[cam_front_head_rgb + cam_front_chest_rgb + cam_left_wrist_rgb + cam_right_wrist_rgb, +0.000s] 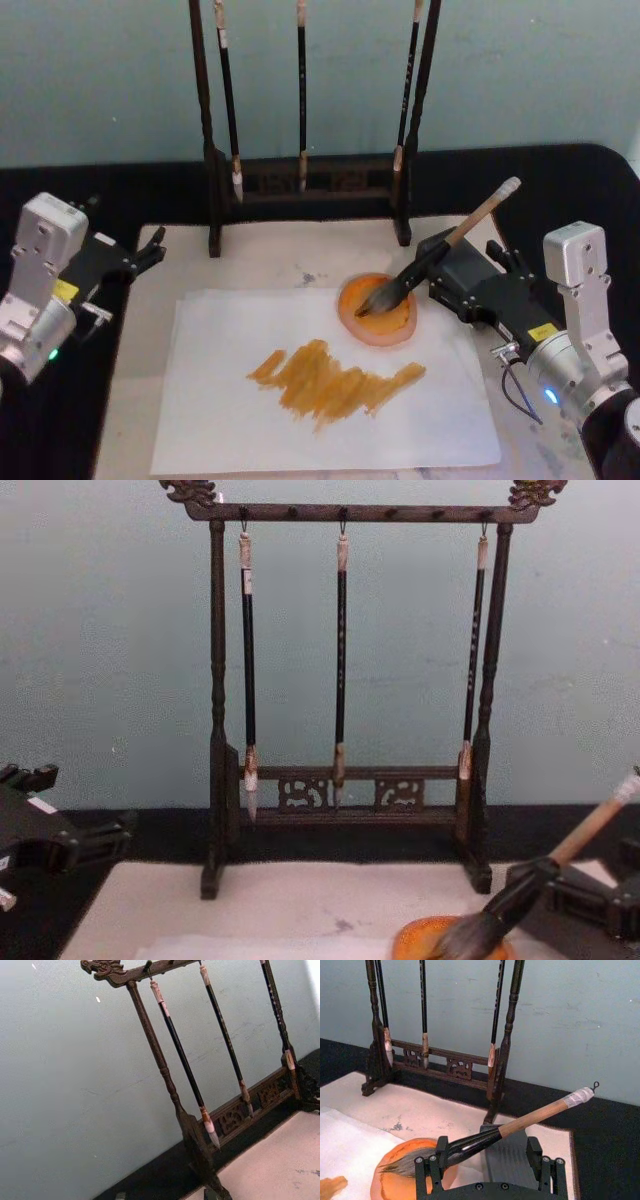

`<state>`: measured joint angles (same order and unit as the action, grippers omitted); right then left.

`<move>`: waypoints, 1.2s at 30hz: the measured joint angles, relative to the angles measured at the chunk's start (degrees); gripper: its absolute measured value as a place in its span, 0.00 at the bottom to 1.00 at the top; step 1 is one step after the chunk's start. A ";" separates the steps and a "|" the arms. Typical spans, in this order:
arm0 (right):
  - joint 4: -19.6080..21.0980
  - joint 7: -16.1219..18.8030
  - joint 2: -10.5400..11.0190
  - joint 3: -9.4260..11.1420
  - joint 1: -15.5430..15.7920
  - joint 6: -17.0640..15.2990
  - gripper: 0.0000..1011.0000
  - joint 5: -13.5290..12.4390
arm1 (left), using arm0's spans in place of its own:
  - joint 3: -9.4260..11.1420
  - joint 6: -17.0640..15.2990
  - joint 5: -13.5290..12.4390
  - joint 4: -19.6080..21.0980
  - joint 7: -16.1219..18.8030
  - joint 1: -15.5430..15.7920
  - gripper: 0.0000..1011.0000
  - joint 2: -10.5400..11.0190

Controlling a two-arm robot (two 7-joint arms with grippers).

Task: Pick up the brush from the inkstone, write on the paper, then place the brush back to its original position.

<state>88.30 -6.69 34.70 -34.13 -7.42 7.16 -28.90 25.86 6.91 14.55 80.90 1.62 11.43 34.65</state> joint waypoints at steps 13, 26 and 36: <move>0.00 0.00 0.00 0.00 0.00 0.00 0.99 0.00 | 0.00 0.00 0.00 0.00 0.00 0.00 1.00 0.00; 0.00 0.00 0.00 0.00 0.00 0.00 0.99 0.00 | 0.00 0.00 0.00 0.00 0.00 0.01 1.00 0.00; 0.00 0.00 0.00 0.00 0.00 0.00 0.99 0.00 | 0.00 0.00 0.00 0.00 0.00 0.00 1.00 0.00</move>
<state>88.29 -6.69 34.70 -34.12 -7.42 7.16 -28.90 25.86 6.91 14.55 80.90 1.62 11.43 34.64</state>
